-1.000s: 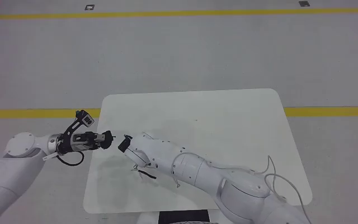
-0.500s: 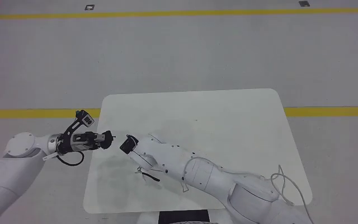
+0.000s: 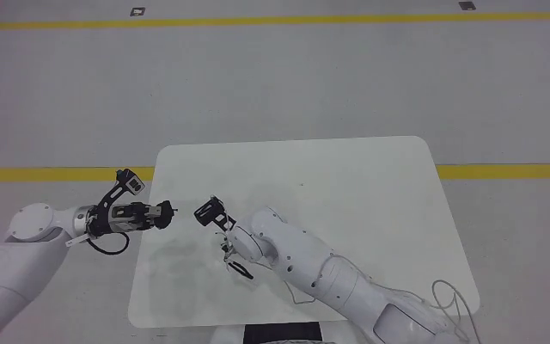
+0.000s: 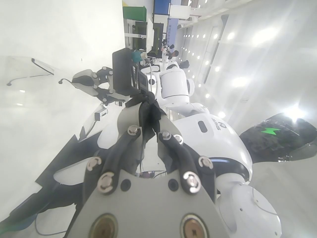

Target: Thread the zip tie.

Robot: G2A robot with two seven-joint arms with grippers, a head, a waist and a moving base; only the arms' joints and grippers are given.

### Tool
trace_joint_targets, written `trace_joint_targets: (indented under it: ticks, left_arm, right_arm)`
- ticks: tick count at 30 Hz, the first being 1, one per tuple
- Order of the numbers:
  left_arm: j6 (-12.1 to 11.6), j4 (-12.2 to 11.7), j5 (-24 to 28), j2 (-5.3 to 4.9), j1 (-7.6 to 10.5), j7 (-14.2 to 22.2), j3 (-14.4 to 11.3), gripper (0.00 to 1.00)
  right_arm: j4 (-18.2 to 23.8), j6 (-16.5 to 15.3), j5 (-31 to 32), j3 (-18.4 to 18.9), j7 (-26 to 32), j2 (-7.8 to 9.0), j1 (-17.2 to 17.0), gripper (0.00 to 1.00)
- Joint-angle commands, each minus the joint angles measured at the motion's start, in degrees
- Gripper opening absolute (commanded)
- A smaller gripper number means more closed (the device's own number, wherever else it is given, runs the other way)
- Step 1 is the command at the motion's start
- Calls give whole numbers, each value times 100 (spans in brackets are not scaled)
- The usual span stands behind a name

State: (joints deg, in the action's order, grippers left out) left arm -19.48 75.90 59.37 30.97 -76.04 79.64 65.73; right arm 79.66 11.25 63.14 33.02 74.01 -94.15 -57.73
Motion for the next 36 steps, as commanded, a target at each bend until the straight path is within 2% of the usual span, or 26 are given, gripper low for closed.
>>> trace_joint_targets:
  ticks: [1,12,15,19,23,30,36]
  left_arm:
    - [0,0,0,0,0,0,0,0]
    - [0,0,0,0,0,0,0,0]
    - [0,0,0,0,0,0,0,0]
    - [0,0,0,0,0,0,0,0]
    - [0,0,0,0,0,0,0,0]
    - [0,0,0,0,0,0,0,0]
    - [0,0,0,0,0,0,0,0]
  right_arm:
    - [-11,5,0,-12,8,-5,12,0]
    - [-11,5,0,-12,8,-5,12,0]
    - [34,36,-9,81,-363,10,-94,0]
    - [453,343,-58,440,-972,76,-372,0]
    - [1055,608,-301,938,-1842,176,-926,0]
    - [1622,583,-735,1438,-2998,271,-1600,0]
    - [1806,657,-1187,1557,-3860,256,-1898,0]
